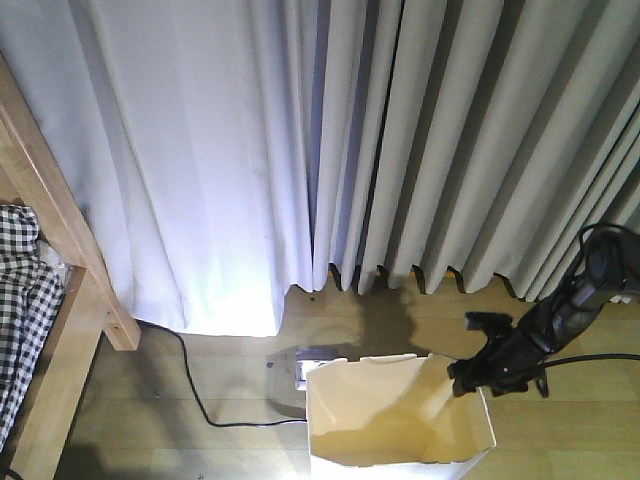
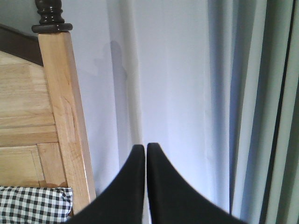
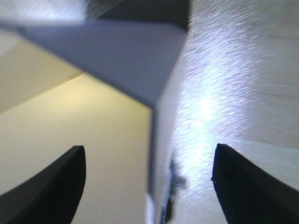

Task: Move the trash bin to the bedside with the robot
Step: 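Open the right gripper and raise it away from the bin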

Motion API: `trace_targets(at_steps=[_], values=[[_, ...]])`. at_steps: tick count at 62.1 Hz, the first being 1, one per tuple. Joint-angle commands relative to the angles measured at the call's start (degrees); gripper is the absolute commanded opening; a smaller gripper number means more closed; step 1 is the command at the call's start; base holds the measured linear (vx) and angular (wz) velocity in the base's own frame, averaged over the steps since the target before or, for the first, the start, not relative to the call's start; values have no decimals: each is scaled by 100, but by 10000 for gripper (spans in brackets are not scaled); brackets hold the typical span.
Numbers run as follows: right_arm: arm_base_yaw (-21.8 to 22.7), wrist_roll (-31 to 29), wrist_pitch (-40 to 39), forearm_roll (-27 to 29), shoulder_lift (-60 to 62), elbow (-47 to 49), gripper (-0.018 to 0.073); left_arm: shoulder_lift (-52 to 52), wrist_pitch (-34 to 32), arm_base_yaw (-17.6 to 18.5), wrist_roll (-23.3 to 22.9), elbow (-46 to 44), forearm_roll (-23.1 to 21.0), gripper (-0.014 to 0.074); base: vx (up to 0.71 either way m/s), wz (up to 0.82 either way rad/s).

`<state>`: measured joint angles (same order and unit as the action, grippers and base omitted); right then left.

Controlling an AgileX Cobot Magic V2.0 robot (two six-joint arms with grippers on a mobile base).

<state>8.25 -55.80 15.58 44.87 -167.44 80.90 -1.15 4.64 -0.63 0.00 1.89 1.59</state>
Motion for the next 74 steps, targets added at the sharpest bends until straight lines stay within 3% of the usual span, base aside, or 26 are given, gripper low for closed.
trace_targets(at_steps=[1, 9, 41, 50, 74], values=[[-52, 113, -870, -73, 867, -585, 512, -31, -427, 35, -79, 67, -54, -6, 0, 0], [-102, -132, -1525, -123, 1652, -1496, 510, -31, -427, 35, -79, 67, -54, -6, 0, 0], [-90, -334, -970, -11, 6297, -3887, 510, -31, -427, 35, -79, 67, -54, -6, 0, 0], [-79, -228, -407, 273, 7697, -4082, 510, -31, -427, 35, -79, 67, -54, -6, 0, 0], [-79, -137, 1090, 243, 11140, -4182, 510, -31, -427, 35, -79, 67, -54, -6, 0, 0]])
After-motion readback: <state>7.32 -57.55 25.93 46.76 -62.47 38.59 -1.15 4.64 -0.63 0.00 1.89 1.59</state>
